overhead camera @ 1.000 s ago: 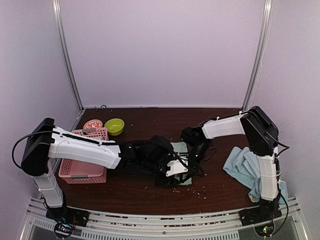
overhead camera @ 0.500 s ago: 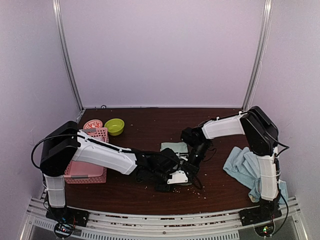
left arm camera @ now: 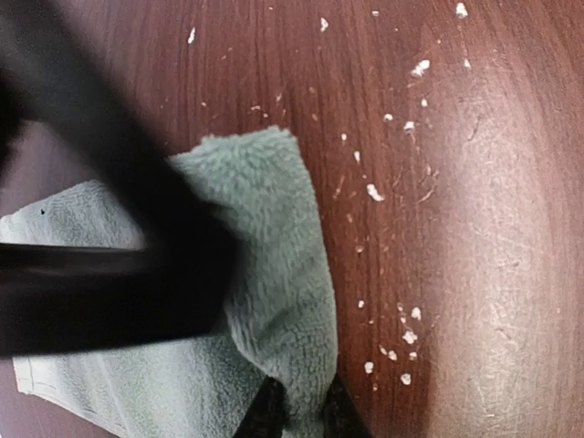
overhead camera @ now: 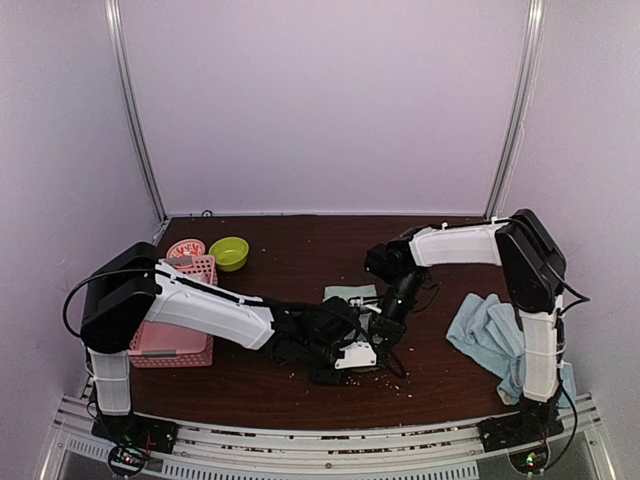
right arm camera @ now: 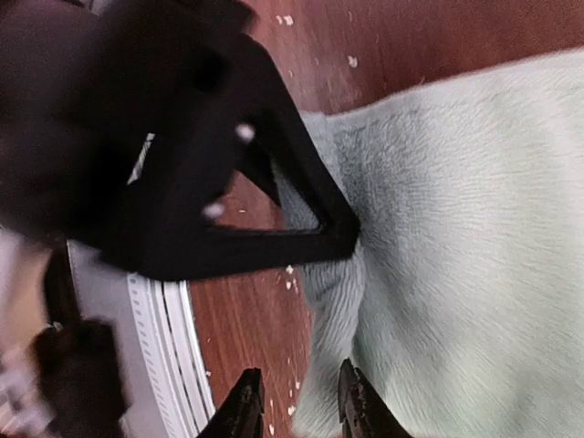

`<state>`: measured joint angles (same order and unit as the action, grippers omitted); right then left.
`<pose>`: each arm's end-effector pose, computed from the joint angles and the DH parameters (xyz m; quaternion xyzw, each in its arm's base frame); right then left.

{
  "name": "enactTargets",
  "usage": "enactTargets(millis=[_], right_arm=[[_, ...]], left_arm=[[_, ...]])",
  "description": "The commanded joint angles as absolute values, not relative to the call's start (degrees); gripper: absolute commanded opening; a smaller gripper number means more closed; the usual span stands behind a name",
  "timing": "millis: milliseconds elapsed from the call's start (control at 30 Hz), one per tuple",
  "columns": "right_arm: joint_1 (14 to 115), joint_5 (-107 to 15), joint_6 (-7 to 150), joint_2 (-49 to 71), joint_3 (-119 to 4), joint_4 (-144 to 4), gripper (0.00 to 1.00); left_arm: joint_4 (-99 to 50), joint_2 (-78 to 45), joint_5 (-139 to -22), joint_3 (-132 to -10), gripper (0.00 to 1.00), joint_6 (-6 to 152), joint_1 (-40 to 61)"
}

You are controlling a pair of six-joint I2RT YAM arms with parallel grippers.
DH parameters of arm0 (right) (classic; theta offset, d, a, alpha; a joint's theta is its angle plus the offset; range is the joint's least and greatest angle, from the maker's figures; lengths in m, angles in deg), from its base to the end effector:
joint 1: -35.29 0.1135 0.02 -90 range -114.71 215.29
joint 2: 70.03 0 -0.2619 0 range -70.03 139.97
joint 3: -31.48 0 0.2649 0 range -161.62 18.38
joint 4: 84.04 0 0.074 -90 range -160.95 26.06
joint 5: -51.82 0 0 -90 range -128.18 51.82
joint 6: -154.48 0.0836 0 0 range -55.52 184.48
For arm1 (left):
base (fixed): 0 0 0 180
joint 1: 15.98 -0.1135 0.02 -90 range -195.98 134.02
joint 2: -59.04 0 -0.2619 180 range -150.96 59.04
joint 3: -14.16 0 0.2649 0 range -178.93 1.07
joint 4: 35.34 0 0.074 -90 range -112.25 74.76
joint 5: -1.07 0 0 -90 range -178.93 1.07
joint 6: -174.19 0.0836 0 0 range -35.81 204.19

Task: Roll the towels
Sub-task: Roll the towel at the center of the board.

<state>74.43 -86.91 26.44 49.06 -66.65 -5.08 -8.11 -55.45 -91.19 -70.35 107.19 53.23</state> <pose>0.2492 0.2838 0.1204 0.5382 -0.7316 -0.4102 0.0827 0.1604 -0.4133 0.0870 0.6873 0.6690 -0.0933 0.2670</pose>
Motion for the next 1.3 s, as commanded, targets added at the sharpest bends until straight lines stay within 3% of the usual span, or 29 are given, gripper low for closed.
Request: enactTargets(millis=[0, 367, 767, 1033, 1267], right_arm=[[69.7, -87.4, 23.5, 44.6, -71.8, 1.1, 0.31], [68.7, -69.4, 39.2, 53.6, -77.4, -16.7, 0.26], [71.0, -68.8, 41.9, 64.9, -92.8, -14.7, 0.22], [62.7, -77.9, 40.7, 49.4, -101.5, -4.8, 0.3], [58.0, -90.2, 36.3, 27.4, -92.3, -5.8, 0.34]], left_arm=[[-6.3, -54.0, -87.9, -71.0, 0.11, 105.3, 52.9], [-4.8, -52.9, -83.7, -72.4, 0.09, 102.7, 52.1], [-4.7, -54.0, -77.9, -72.0, 0.07, 98.2, 49.2], [-6.6, -55.4, -67.5, -71.3, 0.06, 93.4, 44.5], [-9.8, -58.7, -51.5, -70.5, 0.06, 86.8, 39.9]])
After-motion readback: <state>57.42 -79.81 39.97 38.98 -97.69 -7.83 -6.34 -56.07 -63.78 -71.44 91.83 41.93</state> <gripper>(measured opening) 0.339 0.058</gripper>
